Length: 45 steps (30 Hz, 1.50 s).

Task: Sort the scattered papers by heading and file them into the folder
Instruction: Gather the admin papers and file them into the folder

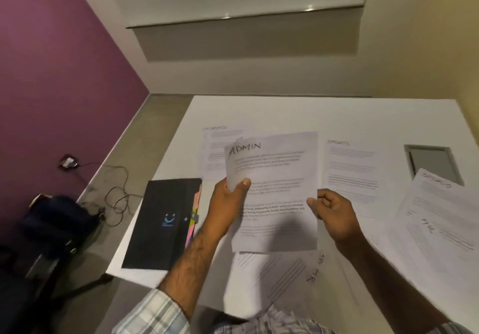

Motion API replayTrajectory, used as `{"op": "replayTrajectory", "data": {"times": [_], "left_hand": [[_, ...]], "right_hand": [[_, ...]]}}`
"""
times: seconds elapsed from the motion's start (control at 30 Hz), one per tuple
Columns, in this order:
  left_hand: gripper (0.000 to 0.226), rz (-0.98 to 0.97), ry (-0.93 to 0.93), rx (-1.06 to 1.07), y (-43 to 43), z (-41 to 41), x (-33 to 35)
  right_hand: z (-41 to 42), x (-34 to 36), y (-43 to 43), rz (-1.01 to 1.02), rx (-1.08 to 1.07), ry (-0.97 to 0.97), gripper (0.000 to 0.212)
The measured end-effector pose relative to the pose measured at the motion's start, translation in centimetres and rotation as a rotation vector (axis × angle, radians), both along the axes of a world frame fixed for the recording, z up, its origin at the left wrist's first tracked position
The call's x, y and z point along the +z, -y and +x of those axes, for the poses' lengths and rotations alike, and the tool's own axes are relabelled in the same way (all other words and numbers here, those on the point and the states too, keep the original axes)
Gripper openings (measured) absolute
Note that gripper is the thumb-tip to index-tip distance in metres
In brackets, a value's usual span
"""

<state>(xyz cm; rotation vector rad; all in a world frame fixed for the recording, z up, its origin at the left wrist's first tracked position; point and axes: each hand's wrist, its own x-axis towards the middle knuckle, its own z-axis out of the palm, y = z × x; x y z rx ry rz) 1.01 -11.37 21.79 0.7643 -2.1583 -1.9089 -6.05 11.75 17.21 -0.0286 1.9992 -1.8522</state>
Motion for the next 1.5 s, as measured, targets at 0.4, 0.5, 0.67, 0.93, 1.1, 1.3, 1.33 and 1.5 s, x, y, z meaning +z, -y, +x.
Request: {"op": "replayTrajectory", "data": {"times": [0.4,0.5,0.67,0.93,1.1,1.3,1.33,1.5], "left_hand": [[0.027,-0.019,0.225,-0.012,17.3,6.2,-4.4],[0.031,-0.247,0.378,-0.022,21.4,8.2,-8.7],[0.037,-0.55,0.466,-0.164,25.6,11.8,-15.6],[0.102,-0.94,0.636,-0.47,25.4,10.4,-19.8],[0.11,-0.964,0.663,-0.544,24.8,8.9,-21.5],[0.097,-1.032,0.614,-0.537,24.7,8.3,-22.7],[0.094,-1.039,0.609,-0.539,24.9,8.1,-22.7],[0.075,-0.957,0.524,-0.401,26.6,7.3,-22.7]], "right_hand": [[4.0,0.1,12.5,0.099,-0.021,0.02,0.007],[4.9,-0.5,13.8,0.095,-0.168,0.05,0.013],[8.1,-1.7,15.8,0.038,-0.393,0.139,0.007],[14.9,-1.8,16.8,0.016,-0.565,0.205,0.013],[16.5,-1.4,15.7,0.055,-0.573,0.207,0.009],[18.0,-3.0,15.3,-0.004,-0.651,0.239,0.013],[18.2,-3.3,15.3,-0.008,-0.653,0.244,0.012],[17.9,-3.7,15.5,-0.06,-0.678,0.258,0.008]]}}
